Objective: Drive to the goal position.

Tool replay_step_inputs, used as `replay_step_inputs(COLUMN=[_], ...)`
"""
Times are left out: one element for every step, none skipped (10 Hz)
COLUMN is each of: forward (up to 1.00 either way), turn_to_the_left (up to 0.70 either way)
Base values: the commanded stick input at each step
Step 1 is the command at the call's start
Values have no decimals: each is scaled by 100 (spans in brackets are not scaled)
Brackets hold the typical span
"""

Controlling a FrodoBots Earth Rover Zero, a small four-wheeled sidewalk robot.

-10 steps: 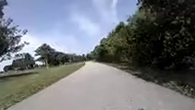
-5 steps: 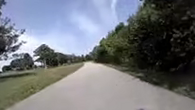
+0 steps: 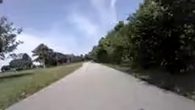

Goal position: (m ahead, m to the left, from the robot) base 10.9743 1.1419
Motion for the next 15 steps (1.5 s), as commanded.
replay_step_inputs(forward=[70,70,70,70,70,70,70,70,70,70,70,70,70,70,70], turn_to_the_left=[0,0,0,0,0,0,0,0,0,0,0,0,0,0,0])
